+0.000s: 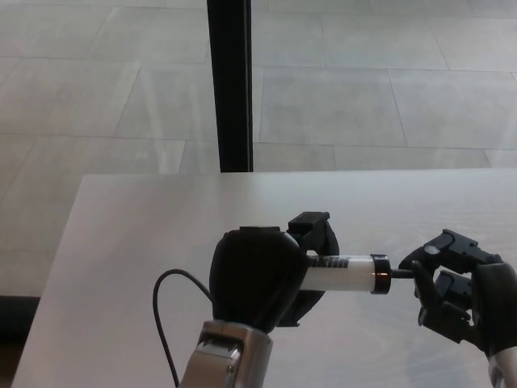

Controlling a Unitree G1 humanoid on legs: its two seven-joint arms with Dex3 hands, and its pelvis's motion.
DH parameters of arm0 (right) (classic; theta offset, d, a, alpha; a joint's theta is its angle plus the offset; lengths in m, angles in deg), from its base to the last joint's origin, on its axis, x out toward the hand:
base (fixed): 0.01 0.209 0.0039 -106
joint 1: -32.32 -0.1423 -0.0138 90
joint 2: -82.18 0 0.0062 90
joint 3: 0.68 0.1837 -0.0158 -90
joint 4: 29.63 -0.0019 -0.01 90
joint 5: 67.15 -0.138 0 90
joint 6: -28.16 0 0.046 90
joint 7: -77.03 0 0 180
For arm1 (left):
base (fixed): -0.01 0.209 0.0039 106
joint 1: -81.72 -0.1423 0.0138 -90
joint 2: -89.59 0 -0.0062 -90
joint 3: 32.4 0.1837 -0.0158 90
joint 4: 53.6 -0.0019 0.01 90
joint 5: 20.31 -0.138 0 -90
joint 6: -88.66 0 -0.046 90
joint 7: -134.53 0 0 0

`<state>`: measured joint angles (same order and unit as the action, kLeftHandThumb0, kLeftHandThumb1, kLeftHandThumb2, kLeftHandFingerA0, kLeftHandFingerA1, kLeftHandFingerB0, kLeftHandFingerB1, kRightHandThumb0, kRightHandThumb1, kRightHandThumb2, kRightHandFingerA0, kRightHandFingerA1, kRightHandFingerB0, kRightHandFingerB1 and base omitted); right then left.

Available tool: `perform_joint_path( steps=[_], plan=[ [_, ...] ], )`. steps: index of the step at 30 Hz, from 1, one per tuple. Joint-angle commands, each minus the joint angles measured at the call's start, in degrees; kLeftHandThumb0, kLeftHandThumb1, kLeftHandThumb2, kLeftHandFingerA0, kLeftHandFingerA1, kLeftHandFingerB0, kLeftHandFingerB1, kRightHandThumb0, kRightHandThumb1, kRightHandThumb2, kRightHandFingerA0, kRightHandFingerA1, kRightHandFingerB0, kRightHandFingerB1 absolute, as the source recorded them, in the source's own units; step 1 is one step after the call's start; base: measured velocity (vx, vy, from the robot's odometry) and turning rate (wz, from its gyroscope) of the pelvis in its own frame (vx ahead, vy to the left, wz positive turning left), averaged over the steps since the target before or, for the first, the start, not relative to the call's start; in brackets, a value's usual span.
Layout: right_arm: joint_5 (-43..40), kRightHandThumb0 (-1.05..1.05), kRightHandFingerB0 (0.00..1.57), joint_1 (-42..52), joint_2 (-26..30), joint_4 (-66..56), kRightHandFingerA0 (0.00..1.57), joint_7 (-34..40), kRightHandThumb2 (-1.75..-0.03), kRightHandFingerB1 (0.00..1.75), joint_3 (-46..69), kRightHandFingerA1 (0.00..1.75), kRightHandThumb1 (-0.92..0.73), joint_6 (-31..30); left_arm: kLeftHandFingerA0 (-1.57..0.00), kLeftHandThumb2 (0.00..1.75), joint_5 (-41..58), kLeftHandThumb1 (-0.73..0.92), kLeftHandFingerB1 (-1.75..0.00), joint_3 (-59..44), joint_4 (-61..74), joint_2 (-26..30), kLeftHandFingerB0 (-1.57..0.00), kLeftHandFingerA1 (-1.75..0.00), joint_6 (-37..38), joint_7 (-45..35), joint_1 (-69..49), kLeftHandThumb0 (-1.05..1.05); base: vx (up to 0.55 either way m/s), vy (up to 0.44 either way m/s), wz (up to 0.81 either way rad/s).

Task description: The robot uses its left hand to lift the air pump kept on the middle of the desk and use the right hand to pull out the handle

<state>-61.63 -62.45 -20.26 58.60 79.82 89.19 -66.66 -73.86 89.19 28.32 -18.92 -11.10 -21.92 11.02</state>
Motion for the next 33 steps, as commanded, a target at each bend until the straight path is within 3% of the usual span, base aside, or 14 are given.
perform_joint_path(
  steps=[1, 2, 3, 12, 13, 14, 15, 16, 18, 19, 22, 23, 24, 33],
  plan=[
    [1.30, -0.12, 0.71, -0.28, 0.24, 0.23, 0.83, 1.46, -1.00, 1.50, 0.46, 1.75, -0.65, 1.45, -1.17, 1.04, -0.14, 0.47, -1.18, -0.42, -0.59, 0.60, -1.02, -1.32, 0.54, 1.75, -0.03, -0.21, 0.00, 0.000, 0.00],
    [2.03, -0.11, 0.73, -0.29, 0.43, 0.40, 0.84, 1.78, -1.08, 1.54, 0.29, 1.75, -0.62, 1.25, -1.18, 1.05, -0.13, 0.48, -1.17, -0.56, -0.44, 0.94, -1.03, -1.32, 0.66, 1.57, 0.15, -0.21, 0.00, 0.000, 0.00],
    [2.28, -0.10, 0.74, -0.28, 0.40, 0.49, 0.85, 1.97, -1.11, 1.55, 0.27, 1.75, -0.59, 1.25, -0.90, 0.97, 0.20, 0.53, -1.46, -0.75, -0.20, 0.84, -0.82, -1.75, 0.51, 1.21, 0.07, -0.17, 0.00, 0.000, 0.00],
    [4.27, -0.16, 1.02, -0.35, 0.06, 1.45, 1.21, 4.21, -1.18, 1.34, 0.41, 1.48, -0.50, 2.14, -0.91, 0.92, 0.86, 0.57, -1.41, -2.20, 0.36, 2.28, -0.83, -1.75, 1.74, 1.30, 0.31, -0.17, 0.00, 0.000, 0.00],
    [4.47, -0.17, 1.03, -0.34, 0.40, 1.57, 1.20, 4.43, -1.19, 1.33, 0.73, 1.45, -0.49, 2.28, -1.20, 1.05, 0.68, 0.47, -1.18, -2.65, 0.93, 3.05, -1.02, -1.34, 1.32, 0.57, 0.19, -0.19, 0.00, 0.000, 0.00],
    [4.41, -0.10, 0.81, -0.35, 0.41, 1.61, 0.90, 4.47, -1.25, 1.60, 0.88, 1.75, -0.49, 2.23, -0.96, 0.97, 0.93, 0.54, -1.47, -2.89, 0.99, 3.33, -0.79, -1.75, 1.50, 0.55, 0.14, -0.15, 0.00, 0.000, 0.00],
    [4.29, -0.10, 0.81, -0.36, 0.37, 1.64, 0.90, 4.49, -1.25, 1.60, 1.05, 1.75, -0.49, 2.14, -0.96, 0.97, 1.33, 0.54, -1.47, -3.16, 1.01, 3.64, -0.79, -1.75, 1.84, 0.66, 0.07, -0.15, 0.00, 0.000, 0.00],
    [3.96, -0.19, 1.02, -0.25, 0.55, 1.67, 1.20, 4.30, -1.18, 1.33, 1.45, 1.46, -0.50, 2.05, -1.22, 1.03, 1.34, 0.48, -1.21, -3.51, 1.27, 4.32, -1.01, -1.37, 2.10, 0.93, 0.00, -0.23, 0.00, 0.000, 0.00],
    [4.17, -0.19, 1.02, -0.06, 0.93, 1.82, 1.20, 4.28, -1.19, 1.33, 1.77, 1.46, -0.49, 2.40, -0.96, 0.93, 1.28, 0.54, -1.54, -3.82, 1.47, 5.11, -0.76, -1.75, 2.43, 1.12, -0.04, -0.18, 0.00, 0.000, 0.00],
    [4.17, -0.12, 0.78, -0.11, 1.01, 1.67, 0.92, 4.26, -1.14, 1.60, 2.04, 1.75, -0.50, 1.90, -0.95, 0.95, 1.95, 0.55, -1.54, -4.47, 2.36, 5.51, -0.75, -1.75, 2.31, 0.07, -0.46, -0.20, 0.00, 0.000, 0.00],
    [3.65, -0.12, 0.78, -0.04, 0.74, 1.59, 0.92, 4.11, -1.17, 1.61, 2.39, 1.75, -0.48, 2.10, -0.94, 0.92, 1.98, 0.55, -1.55, -4.80, 2.30, 5.88, -0.75, -1.75, 2.73, 0.53, -0.64, -0.20, 0.00, 0.000, 0.00],
    [3.63, -0.13, 0.79, -0.03, 0.57, 1.21, 0.92, 4.25, -1.14, 1.62, 2.54, 1.75, -0.48, 1.42, -1.20, 1.02, 1.87, 0.47, -1.21, -4.96, 2.50, 6.35, -1.01, -1.35, 3.10, 0.93, -0.94, -0.26, 0.00, 0.000, 0.00],
    [3.66, -0.14, 0.79, -0.05, 0.60, 1.00, 0.93, 4.25, -1.13, 1.61, 2.66, 1.75, -0.49, 1.09, -0.93, 0.90, 1.91, 0.55, -1.53, -5.22, 3.01, 6.94, -0.74, -1.75, 2.81, 0.04, -1.38, -0.20, 0.00, 0.000, 0.00],
    [3.89, -0.14, 0.82, -0.30, 0.98, 2.25, 0.94, 4.35, -1.19, 1.57, 3.31, 1.75, -0.47, 2.51, -0.85, 0.94, 2.58, 0.54, -1.49, -6.45, 4.38, 8.93, -0.77, -1.75, 3.01, -0.72, -4.71, -0.17, 0.00, 0.000, 0.00]
  ],
)
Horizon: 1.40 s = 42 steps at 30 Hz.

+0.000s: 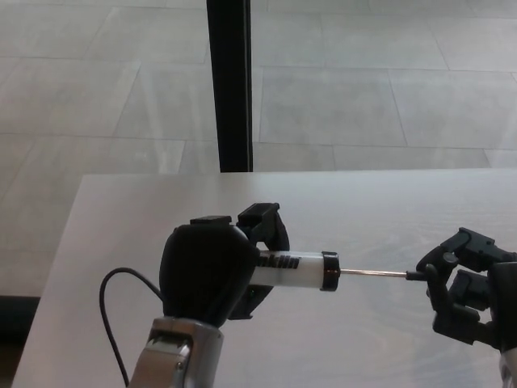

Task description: The robot uses its left hand to lift the air pump kept on the middle of the desk and use the right hand to pull out the handle

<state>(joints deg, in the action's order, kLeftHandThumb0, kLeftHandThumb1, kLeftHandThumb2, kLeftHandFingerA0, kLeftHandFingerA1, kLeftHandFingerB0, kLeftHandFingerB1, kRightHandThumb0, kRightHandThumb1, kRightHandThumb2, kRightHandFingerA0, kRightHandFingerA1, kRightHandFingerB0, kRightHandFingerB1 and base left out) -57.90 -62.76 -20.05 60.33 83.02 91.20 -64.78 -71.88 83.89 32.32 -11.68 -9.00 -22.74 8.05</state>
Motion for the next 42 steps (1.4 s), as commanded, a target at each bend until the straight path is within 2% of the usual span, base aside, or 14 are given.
perform_joint_path(
  steps=[1, 3, 15, 16, 17, 18, 19, 27, 29, 31, 32, 34, 36, 42],
  plan=[
    [-0.01, -0.21, 1.05, 0.00, 0.60, 0.47, 1.22, 1.17, -1.17, 1.31, 1.45, 1.43, -0.47, 0.50, -0.98, 0.92, 0.44, 0.53, -1.39, -1.32, 0.37, 2.03, -0.80, -1.72, 0.98, 0.47, -2.13, -0.09, 0.00, 0.000, 0.00],
    [-0.08, -0.15, 0.81, 0.03, 0.58, 0.41, 0.94, 1.03, -1.16, 1.58, 1.58, 1.75, -0.47, 0.39, -0.82, 0.90, 0.57, 0.55, -1.45, -1.55, 0.48, 2.34, -0.79, -1.75, 1.32, 0.55, -2.55, -0.16, 0.00, 0.000, 0.00],
    [-0.20, -0.14, 0.82, 0.31, 0.52, 1.20, 0.94, 0.65, -1.18, 1.58, 1.59, 1.75, -0.47, 1.26, -0.80, 0.86, 1.38, 0.58, -1.50, -3.04, 1.45, 4.49, -0.71, -1.75, 2.39, 0.12, -6.14, -0.18, 0.00, 0.000, 0.00],
    [-0.37, -0.20, 1.06, 0.30, 0.32, 1.24, 1.23, 0.76, -1.17, 1.32, 1.68, 1.44, -0.46, 1.26, -0.81, 0.86, 1.34, 0.58, -1.50, -3.18, 1.57, 4.46, -0.71, -1.75, 2.11, 0.17, -6.43, -0.18, 0.00, 0.000, 0.00],
    [-0.36, -0.12, 0.82, 0.30, 0.37, 1.29, 0.94, 0.74, -1.22, 1.59, 1.68, 1.75, -0.46, 1.26, -0.80, 0.85, 2.39, 0.60, -1.52, -3.63, 1.67, 4.24, -0.69, -1.75, 2.43, 0.00, -6.81, -0.18, 0.00, 0.000, 0.00],
    [-0.28, -0.18, 1.06, 0.29, 0.41, 1.25, 1.22, 0.75, -1.17, 1.32, 1.66, 1.44, -0.46, 1.16, -0.80, 0.85, 2.76, 0.60, -1.54, -3.85, 1.75, 4.17, -0.68, -1.75, 2.55, -0.08, -7.00, -0.18, 0.00, 0.000, 0.00],
    [-0.20, -0.12, 0.81, 0.29, 0.43, 1.13, 0.94, 0.81, -1.22, 1.59, 1.64, 1.75, -0.46, 0.97, -0.81, 0.84, 2.38, 0.59, -1.54, -3.87, 1.70, 4.34, -0.69, -1.75, 2.64, 0.24, -7.07, -0.18, 0.00, 0.000, 0.00],
    [-0.92, -0.10, 0.83, 0.54, 0.38, 1.29, 0.90, 0.37, -1.13, 1.49, 1.87, 1.75, -0.51, 2.01, -0.80, 0.85, 1.63, 0.59, -1.53, -3.89, 1.86, 4.49, -0.69, -1.75, 2.28, -0.20, -7.40, -0.20, 0.00, 0.000, 0.00],
    [-3.60, -0.24, 0.76, 0.87, -0.13, 0.94, 0.89, -1.50, -0.73, 0.81, 2.36, 1.54, -0.72, 2.38, -0.78, 0.80, 1.80, 0.63, -1.47, -3.78, 1.67, 4.26, -0.70, -1.75, 2.70, 0.05, -7.37, -0.22, 0.00, 0.000, 0.00],
    [-4.43, -0.50, 0.24, 1.27, 0.67, 0.97, 0.72, -3.67, -0.61, 0.33, 1.98, 0.90, -0.66, 2.67, -0.80, 0.84, 1.98, 0.59, -1.56, -3.69, 1.74, 3.75, -0.68, -1.75, 2.75, 0.06, -7.39, -0.20, 0.00, 0.000, 0.00],
    [-4.45, -0.50, 0.24, 1.50, 1.19, 0.74, 0.72, -4.68, -0.61, 0.33, 1.63, 0.90, -0.66, 2.50, -0.80, 0.84, 2.20, 0.59, -1.56, -3.69, 1.75, 3.52, -0.68, -1.75, 2.87, 0.04, -7.41, -0.20, 0.00, 0.000, 0.00],
    [-4.75, -0.75, 0.00, 1.52, 3.23, 1.30, 0.05, -8.11, -0.86, 0.13, 0.52, 0.45, -0.50, 3.72, -0.79, 0.82, 1.62, 0.61, -1.55, -3.29, 2.04, 3.22, -0.66, -1.75, 2.18, -0.53, -7.40, -0.21, 0.00, 0.000, 0.00],
    [-4.21, -0.98, 0.00, 1.62, 4.70, 0.16, 0.00, -9.64, -0.88, 0.00, -0.49, 0.02, -0.57, 2.13, -0.79, 0.85, 0.55, 0.61, -1.49, -2.67, 1.82, 3.53, -0.70, -1.75, 2.05, -0.87, -7.03, -0.21, 0.00, 0.000, 0.00],
    [-6.73, -0.92, 0.00, 1.96, 4.94, -0.13, 0.00, -10.71, -0.74, 0.00, 0.66, 0.00, -0.64, 1.19, -0.80, 0.84, -0.13, 0.63, -1.57, -1.68, -0.75, 4.28, -0.65, -1.75, 3.14, -0.44, -6.23, -0.20, 0.00, 0.000, 0.00]
  ],
)
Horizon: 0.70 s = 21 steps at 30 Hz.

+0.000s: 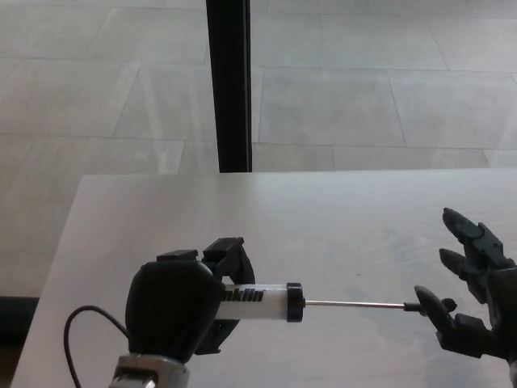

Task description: The robot uses its left hand to lift the air pump kept on the middle of the desk and use the right hand to pull out the handle

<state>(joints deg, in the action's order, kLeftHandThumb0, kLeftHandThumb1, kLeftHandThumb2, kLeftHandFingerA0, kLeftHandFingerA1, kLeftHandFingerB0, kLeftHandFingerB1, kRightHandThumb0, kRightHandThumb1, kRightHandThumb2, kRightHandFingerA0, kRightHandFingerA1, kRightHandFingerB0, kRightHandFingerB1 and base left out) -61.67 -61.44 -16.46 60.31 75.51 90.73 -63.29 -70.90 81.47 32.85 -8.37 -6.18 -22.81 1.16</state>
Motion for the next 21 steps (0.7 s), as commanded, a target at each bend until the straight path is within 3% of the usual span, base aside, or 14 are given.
perform_joint_path(
  steps=[1, 7, 8, 9, 11, 12, 14, 15, 16, 17, 18, 19, 20, 21],
  plan=[
    [-3.07, -0.92, 0.00, 0.58, 1.51, 0.31, 0.00, -3.35, -0.75, 0.00, 1.42, 0.00, -0.64, 0.25, -0.81, 0.85, -2.32, 0.62, -1.52, 1.88, -1.22, 1.97, -0.69, -1.75, -0.15, -2.40, 0.64, -0.19, 0.00, 0.000, 0.00],
    [-3.11, -0.90, 0.00, 0.19, 2.00, 0.56, 0.00, -4.39, -0.77, 0.00, 1.80, 0.00, -0.67, -0.42, -0.90, 0.85, -2.44, 0.58, -1.43, 6.54, -5.80, 1.73, -0.76, -1.75, -0.32, -3.39, -0.01, -0.21, 0.00, 0.000, 0.00],
    [-2.71, -0.92, 0.00, 0.10, 2.12, 0.55, 0.00, -4.22, -0.63, 0.00, 1.77, 0.00, -0.74, -0.95, -0.90, 0.82, -4.39, 0.60, -1.44, 7.91, -6.83, 1.06, -0.74, -1.75, -3.30, -4.58, 0.06, -0.21, 0.00, 0.000, 0.00],
    [-2.69, -1.05, 0.00, 0.08, 1.99, 0.44, 0.00, -4.15, -1.01, 0.07, 1.73, 0.23, -0.65, -1.15, -0.88, 0.77, -5.67, 0.64, -1.32, 8.70, -7.50, 0.44, -0.77, -1.75, -5.85, -5.83, 0.06, -0.23, 0.00, 0.000, 0.00],
    [-1.11, -1.05, 0.00, 0.17, 1.64, 0.36, 0.00, -2.33, -1.02, 0.04, 1.67, 0.18, -0.68, -1.19, -0.85, 0.68, -4.87, 0.73, -1.12, 9.78, -11.94, -2.85, -0.76, -1.72, -11.45, -10.22, 0.40, -0.18, 0.00, 0.000, 0.00],
    [-1.08, -1.05, 0.00, 0.17, 1.61, 0.36, 0.00, -2.30, -1.02, 0.04, 1.69, 0.18, -0.68, -1.19, -0.85, 0.68, -4.76, 0.73, -1.12, 9.81, -12.13, -3.04, -0.76, -1.72, -11.80, -10.47, 0.46, -0.18, 0.00, 0.000, 0.00],
    [-0.80, -0.97, 0.04, 0.24, -0.49, 0.30, 0.00, 0.65, -0.97, 0.14, 2.28, 0.12, -0.65, -0.68, -0.85, 0.67, -3.45, 0.70, -0.92, 9.01, -18.41, -5.19, -0.80, -1.47, -12.96, -6.87, 0.83, -0.18, 0.00, 0.000, 0.00],
    [-1.10, -0.89, 0.11, 0.21, -1.26, 0.44, 0.00, 1.53, -0.94, 0.23, 2.74, 0.15, -0.61, -0.18, -0.84, 0.69, -3.87, 0.69, -0.87, 9.18, -20.01, -5.70, -0.78, -1.42, -13.86, -6.34, 1.16, -0.18, 0.00, 0.000, 0.00],
    [-0.90, -0.74, 0.12, 0.31, -2.11, 0.18, 0.00, 2.60, -0.63, 0.28, 2.95, 0.07, -0.75, -0.57, -0.80, 0.70, -4.39, 0.71, -0.85, 9.31, -21.57, -5.94, -0.74, -1.37, -14.99, -6.59, 1.55, -0.16, 0.00, 0.000, 0.00],
    [-1.16, -0.89, 0.14, 0.30, -2.77, 0.04, 0.00, 3.09, -0.90, 0.35, 3.26, 0.07, -0.62, -0.69, -0.82, 0.70, -3.74, 0.68, -0.81, 8.83, -22.01, -6.16, -0.72, -1.26, -14.72, -6.20, 1.48, -0.15, 0.00, 0.000, 0.00],
    [-1.10, -0.89, 0.14, 0.29, -2.94, 0.02, 0.00, 3.12, -0.90, 0.35, 3.36, 0.07, -0.62, -0.69, -0.82, 0.70, -3.70, 0.68, -0.81, 8.73, -22.31, -6.30, -0.72, -1.26, -14.71, -6.03, 1.58, -0.15, 0.00, 0.000, 0.00],
    [-1.07, -0.70, 0.16, 0.20, -3.26, 0.12, 0.00, 3.58, -0.93, 0.46, 3.58, 0.27, -0.57, -0.51, -0.66, 0.65, -4.33, 0.68, -0.63, 9.09, -22.41, -6.37, -0.58, -1.21, -16.22, -7.91, 2.07, -0.16, 0.00, 0.000, 0.00],
    [-1.01, -0.70, 0.16, 0.08, -3.76, 0.27, 0.00, 4.30, -0.93, 0.46, 3.93, 0.27, -0.57, -0.23, -0.66, 0.65, -5.26, 0.68, -0.63, 9.64, -22.62, -6.51, -0.58, -1.21, -18.54, -10.69, 2.86, -0.16, 0.00, 0.000, 0.00],
    [-1.38, -0.67, 0.18, -0.09, -4.23, 0.36, 0.00, 4.63, -0.92, 0.46, 4.26, 0.33, -0.57, -0.01, -0.56, 0.60, -6.09, 0.67, -0.56, 10.10, -22.44, -6.38, -0.50, -1.22, -20.07, -12.60, 3.44, -0.16, 0.00, 0.000, 0.00]
  ],
)
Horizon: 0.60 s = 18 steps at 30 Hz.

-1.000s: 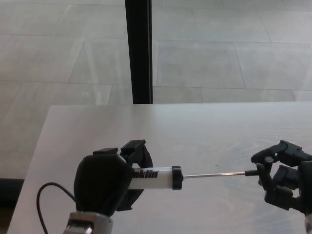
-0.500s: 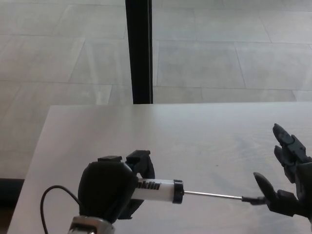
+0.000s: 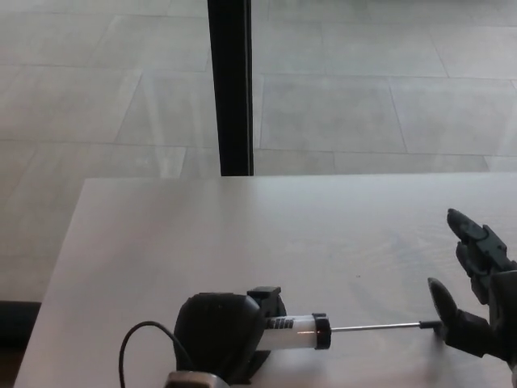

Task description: The robot uses its left hand to lift the air pump kept on the middle of the desk and use the right hand to pull out the handle

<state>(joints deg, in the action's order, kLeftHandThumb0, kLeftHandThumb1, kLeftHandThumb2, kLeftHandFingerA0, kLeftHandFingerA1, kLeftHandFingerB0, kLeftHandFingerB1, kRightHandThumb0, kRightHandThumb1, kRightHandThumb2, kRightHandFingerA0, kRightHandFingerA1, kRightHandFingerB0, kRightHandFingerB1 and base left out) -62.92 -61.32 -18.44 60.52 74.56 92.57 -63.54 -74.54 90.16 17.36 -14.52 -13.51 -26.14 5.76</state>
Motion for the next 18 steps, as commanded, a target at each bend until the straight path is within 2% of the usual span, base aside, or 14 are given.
perform_joint_path(
  steps=[1, 2, 4, 5, 6, 7, 8, 11, 12, 13, 14, 16, 17, 18],
  plan=[
    [-0.38, -0.66, 0.21, -0.34, -2.95, 0.10, 0.00, 6.32, -0.93, 0.48, 2.85, 0.37, -0.56, 0.21, -0.46, 0.56, -4.19, 0.62, -0.59, 2.41, -6.31, 0.40, -0.46, -1.19, -14.72, -12.28, -0.45, -0.20, 0.00, 0.000, 0.00],
    [-0.42, -0.66, 0.21, -0.73, -3.18, 0.24, 0.00, 6.61, -0.93, 0.48, 3.12, 0.37, -0.56, 0.17, -0.46, 0.56, -4.72, 0.62, -0.59, 2.74, -6.31, 0.60, -0.46, -1.19, -15.37, -13.26, 0.21, -0.20, 0.00, 0.000, 0.00],
    [-0.45, -0.64, 0.25, -0.80, -3.80, 0.45, 0.02, 7.26, -0.89, 0.47, 3.39, 0.46, -0.56, 1.14, -0.34, 0.56, -5.11, 0.56, -0.49, 2.97, -4.13, 1.78, -0.32, -0.85, -17.41, -19.08, 0.93, -0.26, 0.00, 0.000, 0.00],
    [-0.43, -0.64, 0.25, -0.82, -3.95, 0.44, 0.02, 7.39, -0.89, 0.47, 3.45, 0.46, -0.56, 1.18, -0.34, 0.56, -5.31, 0.56, -0.49, 3.08, -3.88, 1.95, -0.32, -0.85, -17.73, -19.61, 1.02, -0.26, 0.00, 0.000, 0.00],
    [-0.39, -0.65, 0.27, -0.85, -4.33, 0.22, 0.02, 7.80, -0.86, 0.47, 3.52, 0.58, -0.56, 1.07, -0.33, 0.87, -5.77, 0.36, -0.52, 3.25, -3.10, 2.83, -0.13, -0.67, -17.96, -21.26, 1.25, -0.25, 0.00, 0.000, 0.00],
    [-0.43, -0.65, 0.27, -0.93, -4.28, 0.19, 0.02, 7.97, -0.86, 0.47, 3.85, 0.58, -0.56, 1.00, -0.33, 0.87, -5.80, 0.36, -0.52, 3.48, -3.40, 2.87, -0.13, -0.67, -17.99, -21.90, 1.84, -0.25, 0.00, 0.000, 0.00],
    [-0.48, -0.65, 0.27, -0.89, -4.42, -0.17, 0.02, 7.93, -0.86, 0.47, 3.86, 0.59, -0.56, 0.73, -0.25, 0.67, -5.31, 0.46, -0.44, 3.13, -2.60, 3.34, -0.16, -0.62, -17.79, -22.43, 1.73, -0.36, 0.00, 0.000, 0.00],
    [-0.07, -0.66, 0.26, -1.00, -4.48, -0.22, 0.04, 8.08, -0.87, 0.46, 3.80, 0.60, -0.56, 0.79, -0.10, 0.62, -5.05, 0.45, -0.38, 2.79, -1.59, 4.92, -0.12, -0.50, -15.41, -20.66, 1.34, -0.40, 0.00, 0.000, 0.00],
    [-0.10, -0.66, 0.26, -1.08, -4.42, -0.13, 0.05, 8.01, -0.87, 0.47, 3.87, 0.60, -0.56, 0.84, -0.04, 0.91, -5.61, 0.40, -0.49, 3.11, -1.94, 5.36, 0.00, -0.54, -14.93, -20.12, 1.68, -0.29, 0.00, 0.000, 0.00],
    [0.08, -0.67, 0.27, -1.18, -4.50, 0.04, 0.06, 8.20, -0.87, 0.46, 3.82, 0.61, -0.56, 0.80, -0.05, 0.55, -4.68, 0.45, -0.30, 2.58, -1.36, 5.86, -0.11, -0.40, -13.43, -19.11, 1.34, -0.41, 0.00, 0.000, 0.00],
    [-0.07, -0.69, 0.26, -1.24, -4.50, 0.03, 0.07, 7.88, -0.88, 0.46, 3.73, 0.63, -0.56, 0.74, 0.00, 0.72, -5.32, 0.37, -0.07, 2.91, -0.59, 6.98, -0.05, -0.14, -12.49, -18.88, 1.36, -0.68, 0.00, 0.000, 0.00],
    [-0.02, -0.67, 0.25, -1.30, -4.44, -0.14, 0.05, 7.71, -0.88, 0.46, 3.63, 0.61, -0.56, 0.39, 0.00, 0.75, -4.90, 0.40, -0.01, 2.98, 0.65, 8.05, 0.00, -0.12, -11.41, -19.74, 1.38, -0.71, 0.00, 0.000, 0.00],
    [0.10, -0.68, 0.25, -1.32, -4.41, -0.32, 0.05, 7.69, -0.88, 0.47, 3.56, 0.61, -0.56, 0.06, 0.00, 0.67, -4.44, 0.36, -0.04, 2.91, 1.49, 8.75, 0.00, 0.00, -10.54, -20.27, 1.39, -0.68, 0.00, 0.000, 0.00],
    [0.30, -0.69, 0.25, -1.41, -4.39, -0.43, 0.04, 7.83, -0.89, 0.46, 3.50, 0.61, -0.56, -0.24, 0.00, 0.55, -4.17, 0.47, -0.03, 2.86, 2.00, 9.36, 0.00, 0.00, -9.56, -20.09, 1.47, -0.70, 0.00, 0.000, 0.00]
  ],
)
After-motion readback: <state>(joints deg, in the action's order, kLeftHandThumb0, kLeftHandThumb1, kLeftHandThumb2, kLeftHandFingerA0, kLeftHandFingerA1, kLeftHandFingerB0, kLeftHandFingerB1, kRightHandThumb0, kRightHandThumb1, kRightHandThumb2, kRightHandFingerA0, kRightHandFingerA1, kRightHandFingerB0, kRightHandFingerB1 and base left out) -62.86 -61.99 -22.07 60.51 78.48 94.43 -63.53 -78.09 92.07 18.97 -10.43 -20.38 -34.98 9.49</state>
